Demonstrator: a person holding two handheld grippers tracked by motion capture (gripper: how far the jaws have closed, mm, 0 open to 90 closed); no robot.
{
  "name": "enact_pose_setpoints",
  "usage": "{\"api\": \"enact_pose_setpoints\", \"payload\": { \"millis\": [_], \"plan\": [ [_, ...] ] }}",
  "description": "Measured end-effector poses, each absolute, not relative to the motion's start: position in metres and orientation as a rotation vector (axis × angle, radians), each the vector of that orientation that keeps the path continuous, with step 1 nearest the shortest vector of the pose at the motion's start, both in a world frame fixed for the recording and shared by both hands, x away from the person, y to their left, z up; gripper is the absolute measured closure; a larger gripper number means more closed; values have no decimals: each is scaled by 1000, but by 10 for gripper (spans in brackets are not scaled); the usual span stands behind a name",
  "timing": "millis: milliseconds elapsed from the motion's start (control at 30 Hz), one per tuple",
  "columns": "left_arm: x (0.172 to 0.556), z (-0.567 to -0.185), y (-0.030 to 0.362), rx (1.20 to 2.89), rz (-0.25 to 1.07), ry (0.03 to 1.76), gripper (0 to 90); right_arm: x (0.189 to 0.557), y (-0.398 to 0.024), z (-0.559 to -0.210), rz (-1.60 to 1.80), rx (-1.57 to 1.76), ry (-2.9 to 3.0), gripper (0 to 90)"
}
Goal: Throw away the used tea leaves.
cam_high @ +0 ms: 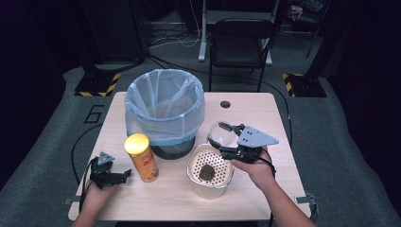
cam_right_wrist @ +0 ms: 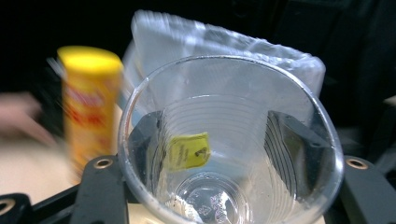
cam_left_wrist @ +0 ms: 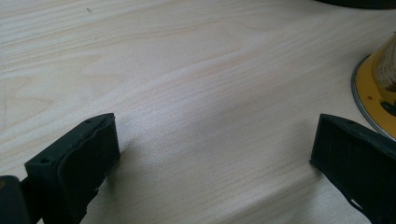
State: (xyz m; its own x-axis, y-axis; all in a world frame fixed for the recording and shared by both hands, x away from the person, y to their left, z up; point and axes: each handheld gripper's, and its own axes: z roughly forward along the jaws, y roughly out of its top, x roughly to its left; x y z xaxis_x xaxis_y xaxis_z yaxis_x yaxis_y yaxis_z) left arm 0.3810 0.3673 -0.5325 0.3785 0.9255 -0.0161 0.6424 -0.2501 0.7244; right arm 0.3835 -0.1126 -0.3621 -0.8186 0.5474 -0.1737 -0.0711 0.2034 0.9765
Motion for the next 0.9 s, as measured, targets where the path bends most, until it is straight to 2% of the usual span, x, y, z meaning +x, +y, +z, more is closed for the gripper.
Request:
{"api": "enact_pose_setpoints", "payload": {
  "millis": [267, 700, 900],
  "plan": [
    [381, -532, 367, 1990, 558, 1346, 8, 387, -118, -354, 1772, 547, 1986, 382],
    [381, -532, 367, 1991, 559, 1345, 8, 380, -118, -312, 1766, 475, 1959, 379],
    [381, -532, 367, 1991, 558, 1346, 8, 379, -115, -307, 1776, 451, 1953, 378]
  ]
}}
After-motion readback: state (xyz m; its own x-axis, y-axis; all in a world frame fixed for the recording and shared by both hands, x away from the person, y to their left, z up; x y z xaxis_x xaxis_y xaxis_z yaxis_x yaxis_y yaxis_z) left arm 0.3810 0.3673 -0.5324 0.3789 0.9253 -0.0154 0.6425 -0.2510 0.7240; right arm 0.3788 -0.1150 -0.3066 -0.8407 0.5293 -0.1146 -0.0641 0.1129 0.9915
